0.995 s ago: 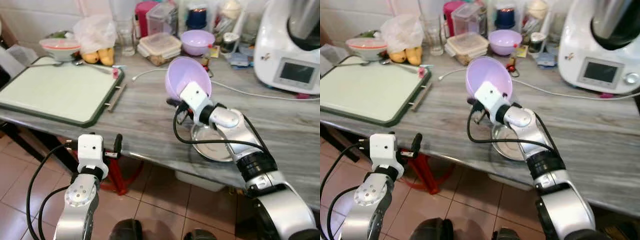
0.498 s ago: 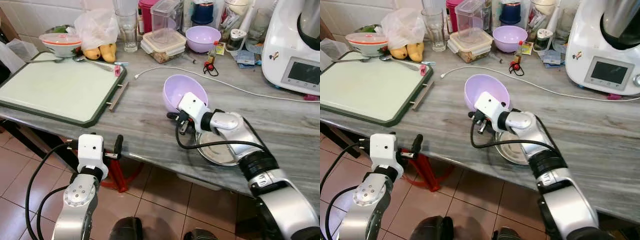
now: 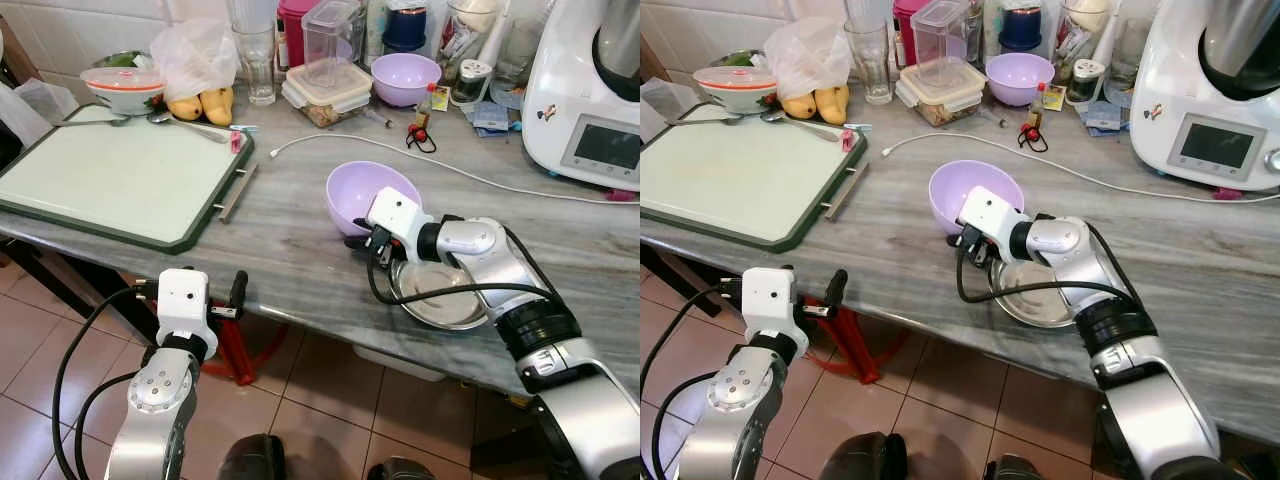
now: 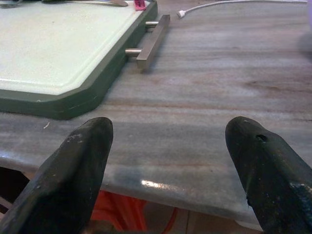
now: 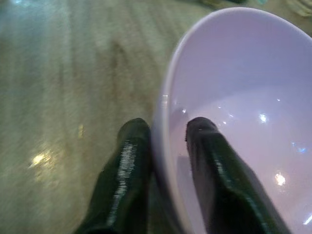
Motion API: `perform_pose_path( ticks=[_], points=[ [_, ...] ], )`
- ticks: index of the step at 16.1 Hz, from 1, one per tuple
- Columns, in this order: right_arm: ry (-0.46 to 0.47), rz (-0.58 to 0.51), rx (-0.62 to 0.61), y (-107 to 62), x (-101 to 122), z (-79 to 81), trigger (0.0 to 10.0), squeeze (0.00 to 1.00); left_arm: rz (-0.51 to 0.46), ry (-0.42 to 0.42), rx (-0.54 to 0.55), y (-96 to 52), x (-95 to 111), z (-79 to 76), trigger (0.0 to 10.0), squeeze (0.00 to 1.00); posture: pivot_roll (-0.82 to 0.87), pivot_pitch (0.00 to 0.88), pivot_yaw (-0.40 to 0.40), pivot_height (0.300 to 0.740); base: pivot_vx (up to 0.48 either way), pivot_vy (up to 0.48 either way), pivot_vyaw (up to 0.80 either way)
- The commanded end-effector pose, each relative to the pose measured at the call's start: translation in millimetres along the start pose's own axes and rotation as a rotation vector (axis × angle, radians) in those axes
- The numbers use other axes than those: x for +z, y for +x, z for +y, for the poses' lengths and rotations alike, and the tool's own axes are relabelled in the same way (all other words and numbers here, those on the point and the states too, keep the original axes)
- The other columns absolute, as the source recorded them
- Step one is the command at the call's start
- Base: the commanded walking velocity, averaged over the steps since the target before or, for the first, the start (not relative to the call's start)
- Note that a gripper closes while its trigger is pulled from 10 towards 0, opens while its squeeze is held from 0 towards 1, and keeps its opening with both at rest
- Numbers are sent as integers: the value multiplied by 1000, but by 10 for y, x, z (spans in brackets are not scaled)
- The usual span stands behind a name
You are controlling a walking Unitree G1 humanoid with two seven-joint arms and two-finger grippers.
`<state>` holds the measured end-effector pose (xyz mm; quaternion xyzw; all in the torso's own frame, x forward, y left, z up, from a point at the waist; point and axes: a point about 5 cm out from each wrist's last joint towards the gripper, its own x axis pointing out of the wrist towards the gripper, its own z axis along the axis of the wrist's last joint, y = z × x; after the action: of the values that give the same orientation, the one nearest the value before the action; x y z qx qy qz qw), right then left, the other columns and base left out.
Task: Setting the table
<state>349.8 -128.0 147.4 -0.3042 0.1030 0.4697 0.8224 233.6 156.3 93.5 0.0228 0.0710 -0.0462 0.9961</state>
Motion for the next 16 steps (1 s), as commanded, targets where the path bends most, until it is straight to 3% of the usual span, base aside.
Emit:
perform_pose_path(
  ticks=[1, 6, 11, 16],
  points=[
    [-43, 5, 36, -23, 51, 21, 10000, 1000, 15, 4, -11, 12, -18, -14, 10000, 0, 48, 89, 46, 740, 0, 0, 0],
    [-72, 13, 113, -145, 149, 66, 10000, 1000, 24, 2, -10, 20, -38, -25, 10000, 0, 37, 80, 41, 740, 0, 0, 0],
    [-55, 105, 175, -267, 5, 148, 10000, 1000, 31, -3, -17, 27, -58, -50, 10000, 0, 27, 80, 41, 740, 0, 0, 0],
    [-78, 193, 99, -368, -38, 66, 10000, 1000, 28, -6, -15, 49, -58, -54, 10000, 0, 20, 75, 38, 740, 0, 0, 0]
  ],
)
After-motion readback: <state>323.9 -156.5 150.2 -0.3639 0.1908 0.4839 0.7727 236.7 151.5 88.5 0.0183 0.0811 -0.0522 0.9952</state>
